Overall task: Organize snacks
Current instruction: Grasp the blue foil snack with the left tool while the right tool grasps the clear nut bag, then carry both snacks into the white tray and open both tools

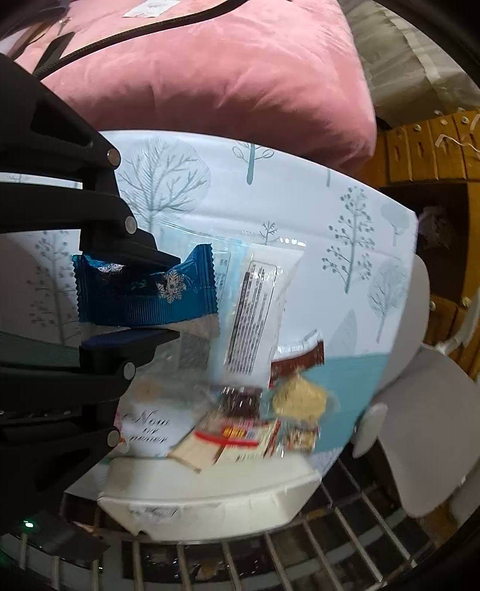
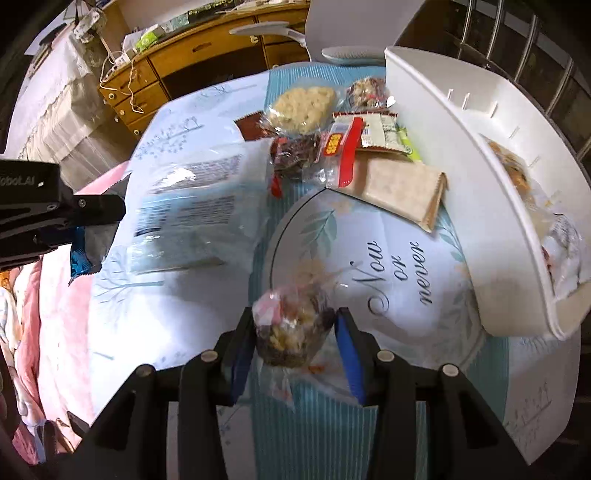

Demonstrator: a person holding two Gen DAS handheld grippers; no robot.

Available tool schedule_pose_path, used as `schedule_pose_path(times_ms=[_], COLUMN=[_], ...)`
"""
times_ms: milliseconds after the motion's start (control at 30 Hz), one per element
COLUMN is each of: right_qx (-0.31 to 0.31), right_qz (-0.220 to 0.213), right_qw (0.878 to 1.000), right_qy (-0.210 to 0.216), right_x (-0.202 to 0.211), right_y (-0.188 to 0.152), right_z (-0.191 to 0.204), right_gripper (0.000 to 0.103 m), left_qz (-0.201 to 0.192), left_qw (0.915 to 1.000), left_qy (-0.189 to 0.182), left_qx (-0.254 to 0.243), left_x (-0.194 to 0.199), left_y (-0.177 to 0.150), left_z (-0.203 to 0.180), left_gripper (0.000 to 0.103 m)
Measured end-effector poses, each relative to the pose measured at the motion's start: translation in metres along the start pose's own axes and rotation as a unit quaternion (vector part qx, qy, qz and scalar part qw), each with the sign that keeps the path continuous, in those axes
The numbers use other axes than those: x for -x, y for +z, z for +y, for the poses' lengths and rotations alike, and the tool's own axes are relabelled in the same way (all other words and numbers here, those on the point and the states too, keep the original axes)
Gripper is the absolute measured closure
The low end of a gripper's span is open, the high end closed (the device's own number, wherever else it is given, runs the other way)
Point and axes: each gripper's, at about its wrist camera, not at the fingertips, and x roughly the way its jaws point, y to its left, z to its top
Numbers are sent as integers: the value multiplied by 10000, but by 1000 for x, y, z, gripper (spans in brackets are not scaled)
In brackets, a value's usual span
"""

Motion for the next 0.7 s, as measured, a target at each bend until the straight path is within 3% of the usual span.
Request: schedule_pose_path(times_ms=[333,700], right_qx=[-5,-241], right_qz=[-184,-594], right_qw=[9998,9977], right_qy=[94,-231], right_x=[51,109], right_y=[-26,-61], right_z=[17,-1], right_gripper=[60,60], left_qz=[-196,160], left_qw=[9986,9955], left_qy=[-373,-491], left_qx=[-314,-791], left_x=[56,64], left_y=[-41,-99], left_z=[6,1], left_gripper=[75,74])
